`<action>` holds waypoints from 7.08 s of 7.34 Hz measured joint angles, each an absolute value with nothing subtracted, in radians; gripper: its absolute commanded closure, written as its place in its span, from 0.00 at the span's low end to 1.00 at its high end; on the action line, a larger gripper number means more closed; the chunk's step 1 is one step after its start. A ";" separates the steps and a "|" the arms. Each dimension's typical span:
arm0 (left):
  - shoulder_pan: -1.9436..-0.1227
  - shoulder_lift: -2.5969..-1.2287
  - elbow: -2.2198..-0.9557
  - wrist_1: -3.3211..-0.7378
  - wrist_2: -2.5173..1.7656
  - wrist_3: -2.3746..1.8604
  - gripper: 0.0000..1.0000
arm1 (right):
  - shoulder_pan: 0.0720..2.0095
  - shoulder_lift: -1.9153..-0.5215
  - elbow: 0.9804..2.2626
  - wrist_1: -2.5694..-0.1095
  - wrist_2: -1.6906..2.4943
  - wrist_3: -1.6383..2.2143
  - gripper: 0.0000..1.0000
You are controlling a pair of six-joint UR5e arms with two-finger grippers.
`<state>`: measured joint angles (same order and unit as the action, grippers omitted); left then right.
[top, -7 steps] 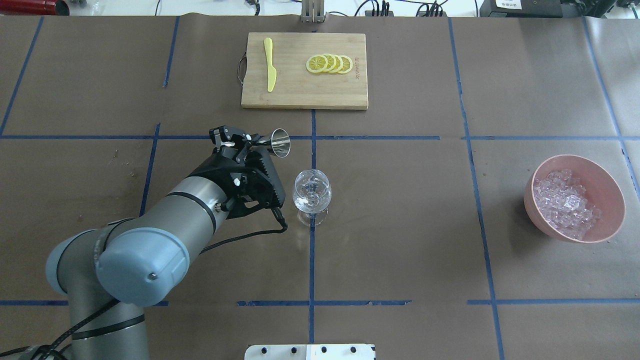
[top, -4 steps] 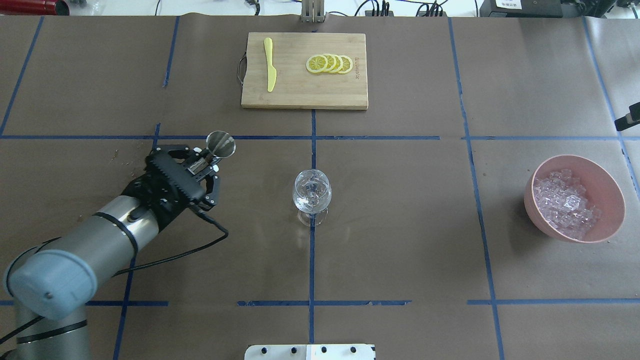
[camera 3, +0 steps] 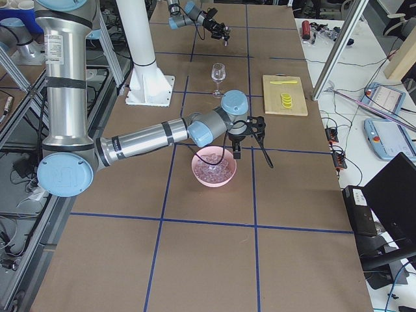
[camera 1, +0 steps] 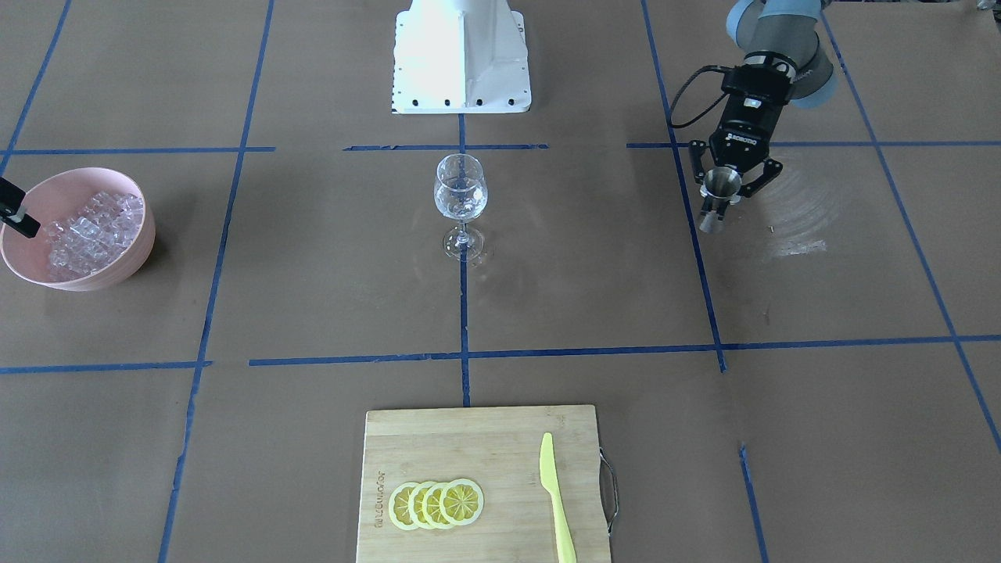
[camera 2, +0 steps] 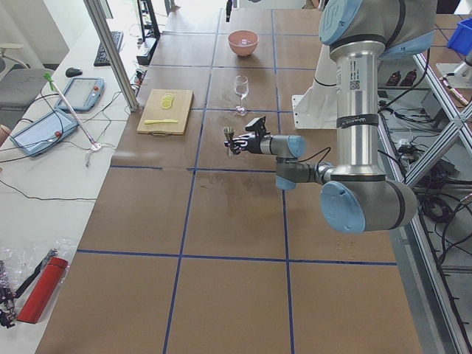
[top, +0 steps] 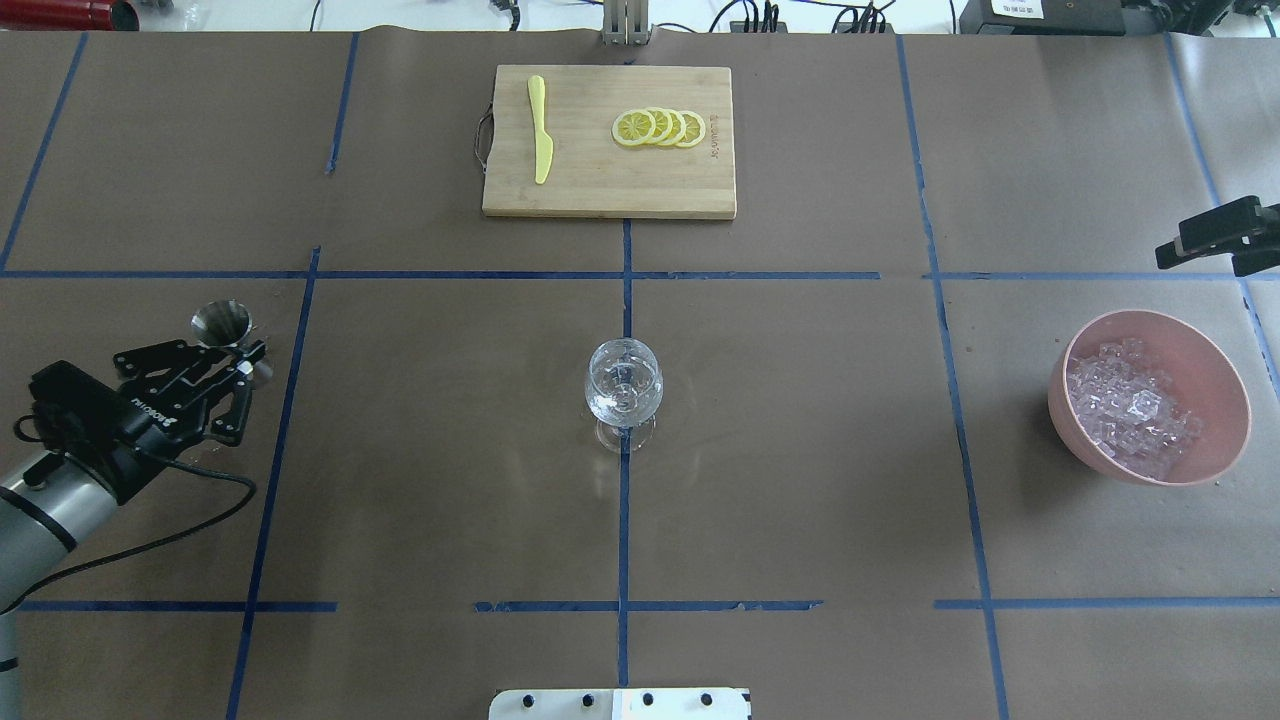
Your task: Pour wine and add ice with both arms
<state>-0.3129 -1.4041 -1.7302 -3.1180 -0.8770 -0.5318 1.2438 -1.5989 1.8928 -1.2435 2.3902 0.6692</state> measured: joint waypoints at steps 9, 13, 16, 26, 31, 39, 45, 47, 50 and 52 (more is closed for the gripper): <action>-0.262 -1.318 -1.548 -3.129 -0.802 -1.020 0.94 | 1.239 -1.619 1.896 -1.230 2.395 0.680 0.00; -0.251 -1.349 -1.541 -3.136 -0.742 -1.013 0.82 | 1.239 -1.621 1.895 -1.230 2.398 0.681 0.00; -0.220 -1.391 -1.525 -3.131 -0.686 -1.003 0.78 | 1.239 -1.621 1.894 -1.229 2.400 0.680 0.00; -0.207 -1.370 -1.516 -3.144 -0.720 -0.891 0.08 | 1.240 -1.621 1.896 -1.229 2.401 0.680 0.00; -0.211 -1.144 -1.682 -3.125 -1.049 -0.855 0.10 | 1.241 -1.631 1.899 -1.229 2.402 0.680 0.00; -0.930 -1.186 -1.623 -2.870 -1.846 -0.512 0.00 | 1.118 -1.739 1.931 -1.227 2.320 0.704 0.00; -1.209 -1.284 -1.607 -2.660 -2.197 -0.506 0.00 | 0.994 -1.739 1.885 -1.219 2.269 1.038 0.06; -1.210 -1.285 -1.607 -2.666 -2.198 -0.508 0.00 | 0.969 -1.734 1.871 -1.219 2.266 1.083 0.15; -1.210 -1.284 -1.608 -2.670 -2.198 -0.508 0.00 | 0.964 -1.730 1.850 -1.218 2.263 1.097 0.80; -1.211 -1.283 -1.614 -2.671 -2.196 -0.509 0.00 | 0.964 -1.723 1.848 -1.219 2.252 1.107 1.00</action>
<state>-1.2111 -1.2829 -1.6136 -2.6706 -2.1955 -0.5088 0.9637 -1.7227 1.8480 -1.2193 2.2522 1.1073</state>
